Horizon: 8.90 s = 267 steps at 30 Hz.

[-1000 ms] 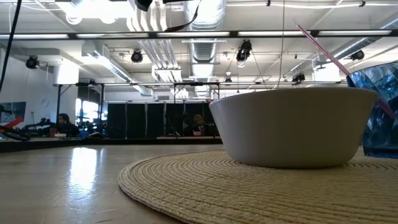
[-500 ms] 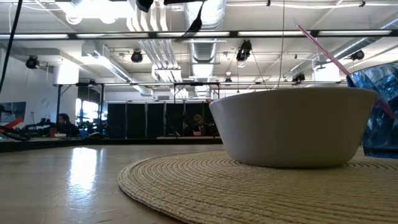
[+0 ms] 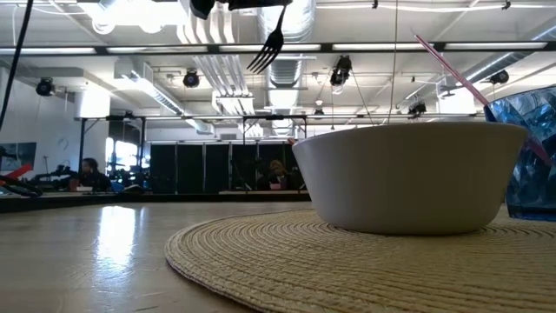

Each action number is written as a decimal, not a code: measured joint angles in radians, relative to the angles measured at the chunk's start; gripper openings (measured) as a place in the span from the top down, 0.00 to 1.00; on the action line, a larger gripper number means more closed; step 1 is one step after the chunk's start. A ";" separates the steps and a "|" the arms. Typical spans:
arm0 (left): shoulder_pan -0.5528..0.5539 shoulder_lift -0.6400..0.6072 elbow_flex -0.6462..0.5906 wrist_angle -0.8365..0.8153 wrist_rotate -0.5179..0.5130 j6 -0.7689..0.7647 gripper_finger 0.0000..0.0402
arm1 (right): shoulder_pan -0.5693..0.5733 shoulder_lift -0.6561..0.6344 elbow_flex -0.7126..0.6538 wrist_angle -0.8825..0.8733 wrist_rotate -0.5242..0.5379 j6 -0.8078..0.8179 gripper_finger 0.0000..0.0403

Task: Pick & Place Utensil
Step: Put the blue fork into the gray bowl, then return to Home Position

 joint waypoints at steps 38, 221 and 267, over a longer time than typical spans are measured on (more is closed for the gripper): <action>-0.007 -0.283 -0.007 -0.570 0.188 -0.231 0.59 | -0.256 -0.237 0.247 -0.497 -0.510 0.059 0.98; -0.010 -0.404 -0.067 -0.774 0.221 -0.360 0.59 | -0.472 0.037 -0.360 -0.129 -1.271 0.213 0.96; -0.009 -0.404 -0.067 -0.774 0.221 -0.360 0.59 | -0.472 0.032 -0.349 -0.221 -1.137 0.200 0.72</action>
